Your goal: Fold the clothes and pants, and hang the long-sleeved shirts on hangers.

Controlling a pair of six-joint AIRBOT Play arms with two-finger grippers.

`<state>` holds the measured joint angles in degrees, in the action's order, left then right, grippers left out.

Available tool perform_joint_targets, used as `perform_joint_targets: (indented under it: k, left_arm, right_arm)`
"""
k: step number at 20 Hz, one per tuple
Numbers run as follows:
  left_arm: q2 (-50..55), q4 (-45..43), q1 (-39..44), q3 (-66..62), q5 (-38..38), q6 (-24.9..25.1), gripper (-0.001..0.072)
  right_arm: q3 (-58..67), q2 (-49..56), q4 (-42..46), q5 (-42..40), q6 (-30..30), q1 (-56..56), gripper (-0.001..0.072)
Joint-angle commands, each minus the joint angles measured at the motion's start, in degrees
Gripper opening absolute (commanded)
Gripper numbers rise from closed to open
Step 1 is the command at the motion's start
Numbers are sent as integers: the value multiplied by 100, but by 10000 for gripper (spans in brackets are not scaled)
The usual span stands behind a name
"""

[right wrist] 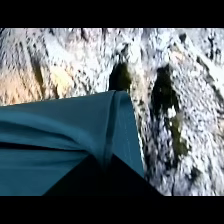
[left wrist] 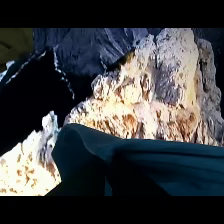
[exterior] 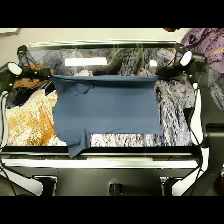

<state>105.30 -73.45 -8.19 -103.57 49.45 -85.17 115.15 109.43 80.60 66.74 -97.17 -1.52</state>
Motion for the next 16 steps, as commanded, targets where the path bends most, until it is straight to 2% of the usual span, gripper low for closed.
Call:
perform_joint_targets:
  k: [1, 5, 11, 13, 16]
  left_arm:
    - [455, 17, 59, -328, -407, 42, 14]
    - [455, -74, 59, -343, 752, 144, 14]
    - [586, -723, 61, -330, 2636, 140, 15]
    - [704, -717, 66, -330, 2975, 136, 15]
    - [774, -717, 76, -330, 3040, 120, 15]
  right_arm:
    - [0, 264, 55, -498, -13, 4, 26]
    - [0, 240, 68, 332, -15, 4, 26]
    - [-7, 367, 66, 1738, -13, 7, 26]
    - [-7, 503, 66, 2004, -13, 7, 27]
    - [-7, 699, 61, 2214, -15, 7, 27]
